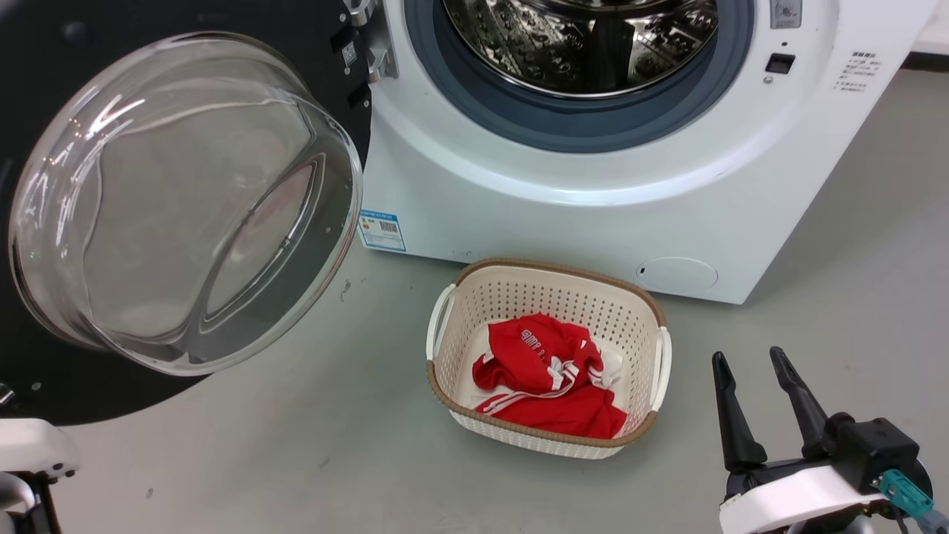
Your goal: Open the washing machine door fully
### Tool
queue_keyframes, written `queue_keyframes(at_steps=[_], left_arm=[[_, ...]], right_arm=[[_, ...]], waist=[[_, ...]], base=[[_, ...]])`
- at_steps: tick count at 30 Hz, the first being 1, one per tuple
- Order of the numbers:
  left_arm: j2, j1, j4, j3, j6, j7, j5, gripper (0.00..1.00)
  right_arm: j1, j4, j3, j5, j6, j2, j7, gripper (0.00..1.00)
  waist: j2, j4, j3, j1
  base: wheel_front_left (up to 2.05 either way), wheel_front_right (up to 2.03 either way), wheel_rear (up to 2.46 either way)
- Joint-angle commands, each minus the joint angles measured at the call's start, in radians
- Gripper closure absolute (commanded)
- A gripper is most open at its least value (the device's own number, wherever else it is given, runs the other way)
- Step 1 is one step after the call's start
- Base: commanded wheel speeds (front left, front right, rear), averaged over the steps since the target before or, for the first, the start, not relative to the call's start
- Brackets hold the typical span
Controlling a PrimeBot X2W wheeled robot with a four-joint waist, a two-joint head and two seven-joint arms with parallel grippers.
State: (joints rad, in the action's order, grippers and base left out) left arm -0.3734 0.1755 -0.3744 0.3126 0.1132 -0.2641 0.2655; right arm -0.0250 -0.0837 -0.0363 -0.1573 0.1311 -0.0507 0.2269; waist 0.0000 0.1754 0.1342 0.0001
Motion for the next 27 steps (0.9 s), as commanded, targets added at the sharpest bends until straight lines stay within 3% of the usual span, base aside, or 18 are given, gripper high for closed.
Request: queue_keyframes(at_steps=[1, 9, 16, 18, 20, 27], left_arm=[[0.006, 0.007, 0.000, 0.006, -0.004, 0.000, -0.009, 1.00], [0.063, -0.105, 0.099, 0.016, -0.025, -0.001, -0.046, 1.00], [0.180, -0.238, 0.239, -0.020, -0.028, -0.001, -0.086, 1.00], [0.215, -0.273, 0.266, -0.036, -0.032, -0.001, -0.096, 0.58], [0.252, -0.301, 0.281, -0.059, -0.040, -0.001, -0.104, 0.00], [0.308, -0.338, 0.358, -0.143, -0.041, -0.001, -0.133, 0.00]], right_arm=[[-0.001, 0.000, 0.000, -0.002, -0.001, 0.001, -0.001, 0.00], [-0.023, -0.015, -0.018, 0.007, -0.001, 0.001, 0.005, 0.00], [-0.038, -0.020, -0.029, -0.004, -0.001, 0.001, 0.010, 0.00], [-0.040, -0.020, -0.033, -0.006, -0.001, 0.001, 0.011, 0.00], [-0.039, -0.017, -0.032, -0.001, -0.001, 0.001, 0.011, 0.00], [-0.048, 0.001, -0.030, 0.014, -0.001, 0.001, 0.007, 0.00]], waist=[[0.0000, -0.001, -0.008, -0.0001], [0.0000, -0.016, -0.073, -0.0001], [0.0000, -0.033, -0.116, -0.0001], [0.0000, -0.041, -0.124, -0.0001], [0.0000, -0.048, -0.129, -0.0001], [0.0000, -0.075, -0.139, -0.0001]], base=[[0.00, 0.00, 0.00], [0.00, 0.00, 0.00], [0.00, 0.00, 0.00], [0.00, 0.00, 0.00], [0.00, 0.00, 0.00], [0.00, 0.00, 0.00]])
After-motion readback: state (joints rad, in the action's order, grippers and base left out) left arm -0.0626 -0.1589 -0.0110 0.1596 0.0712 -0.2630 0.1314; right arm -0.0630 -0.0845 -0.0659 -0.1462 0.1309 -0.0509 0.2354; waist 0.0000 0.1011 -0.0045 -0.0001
